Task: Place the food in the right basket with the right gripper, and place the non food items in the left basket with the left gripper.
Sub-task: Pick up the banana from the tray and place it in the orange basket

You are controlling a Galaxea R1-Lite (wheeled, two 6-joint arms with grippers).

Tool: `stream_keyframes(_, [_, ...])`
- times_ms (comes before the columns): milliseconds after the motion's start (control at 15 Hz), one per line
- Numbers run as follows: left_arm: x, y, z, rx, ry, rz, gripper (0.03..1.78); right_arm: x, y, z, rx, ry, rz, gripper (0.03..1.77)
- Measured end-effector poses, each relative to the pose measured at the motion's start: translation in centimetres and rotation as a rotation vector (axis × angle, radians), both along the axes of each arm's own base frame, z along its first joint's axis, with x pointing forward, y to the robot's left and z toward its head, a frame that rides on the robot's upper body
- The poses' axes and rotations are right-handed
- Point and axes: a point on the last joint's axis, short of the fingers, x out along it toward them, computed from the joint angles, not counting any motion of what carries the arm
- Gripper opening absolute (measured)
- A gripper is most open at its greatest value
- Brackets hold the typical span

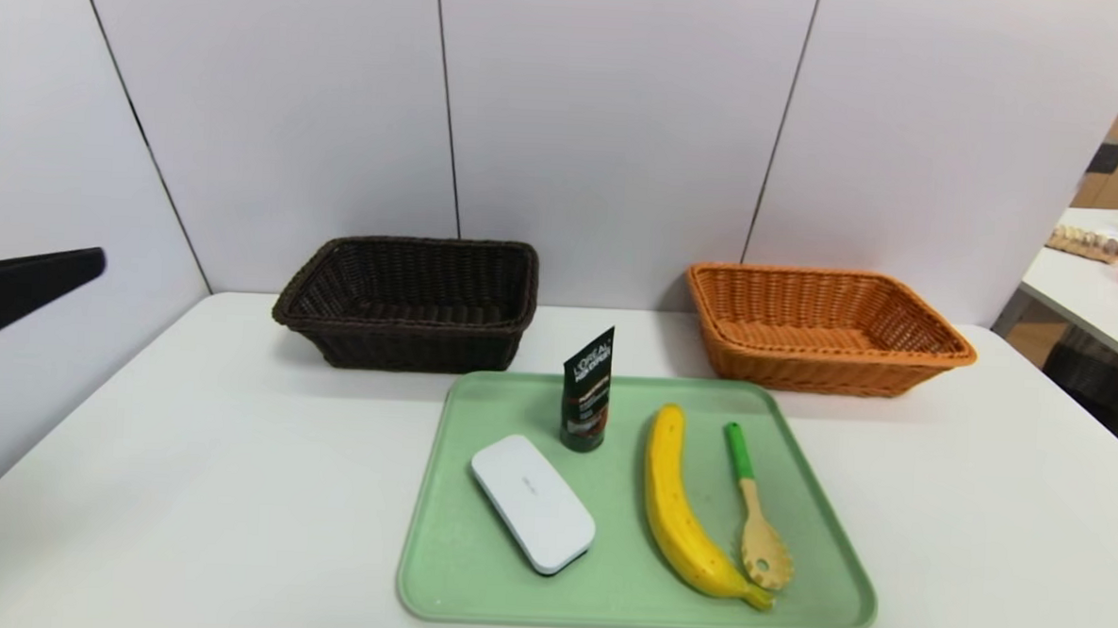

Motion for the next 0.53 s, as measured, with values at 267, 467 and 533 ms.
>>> stream_keyframes(267, [3.6, -2.6, -1.2, 0.029, 0.121, -0.062, 1.69, 5.4, 5.2, -2.3, 0.052, 0.306, 0.042, 1.7])
stream_keyframes(467, [5.9, -4.7, -2.0, 0.048, 0.19, -0.072, 1.69, 7.7, 9.5, -4.2, 0.031, 0.465, 0.084, 1.7])
stream_keyframes(533, [6.6, -5.2, -2.2, 0.048, 0.21, -0.077, 1.69, 8.5, 10.7, -5.1, 0.015, 0.518, 0.093, 1.7])
